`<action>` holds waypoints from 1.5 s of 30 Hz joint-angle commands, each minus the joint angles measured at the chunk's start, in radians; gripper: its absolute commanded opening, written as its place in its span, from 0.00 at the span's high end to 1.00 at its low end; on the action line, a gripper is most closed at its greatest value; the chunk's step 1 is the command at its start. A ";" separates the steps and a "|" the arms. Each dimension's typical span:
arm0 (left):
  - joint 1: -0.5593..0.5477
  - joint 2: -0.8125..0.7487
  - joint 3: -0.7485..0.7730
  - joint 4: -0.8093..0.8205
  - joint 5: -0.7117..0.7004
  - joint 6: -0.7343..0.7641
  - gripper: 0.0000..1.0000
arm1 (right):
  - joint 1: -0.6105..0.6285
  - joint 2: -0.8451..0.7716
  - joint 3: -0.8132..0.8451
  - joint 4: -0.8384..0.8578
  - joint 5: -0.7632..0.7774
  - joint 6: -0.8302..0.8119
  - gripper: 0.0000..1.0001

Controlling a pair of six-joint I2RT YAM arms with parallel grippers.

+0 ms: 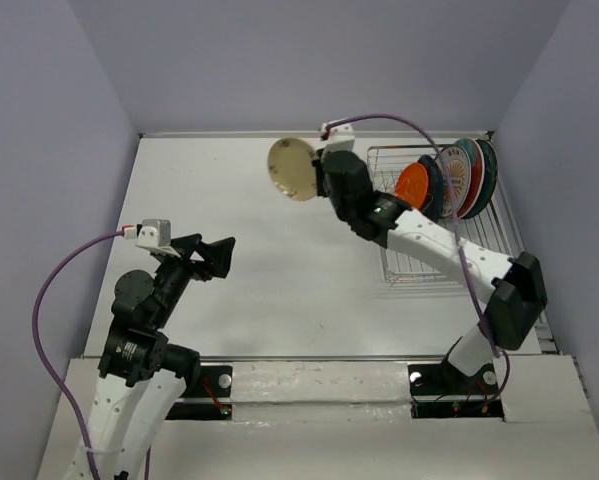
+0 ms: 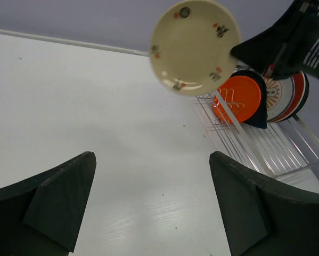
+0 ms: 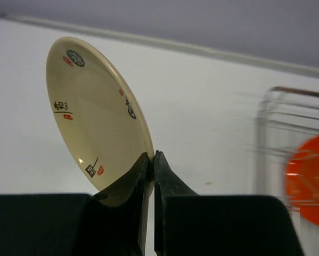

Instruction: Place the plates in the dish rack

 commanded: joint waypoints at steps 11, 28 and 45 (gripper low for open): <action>-0.072 -0.033 0.000 0.060 0.044 0.006 0.01 | -0.394 -0.095 0.141 -0.342 0.533 -0.454 0.93; -0.081 -0.035 -0.002 0.059 0.041 0.004 0.01 | -0.443 0.135 0.178 -0.518 0.320 -0.193 0.93; -0.078 0.026 0.001 0.050 0.014 0.004 0.01 | -0.443 -0.063 0.100 -0.452 0.031 -0.029 0.14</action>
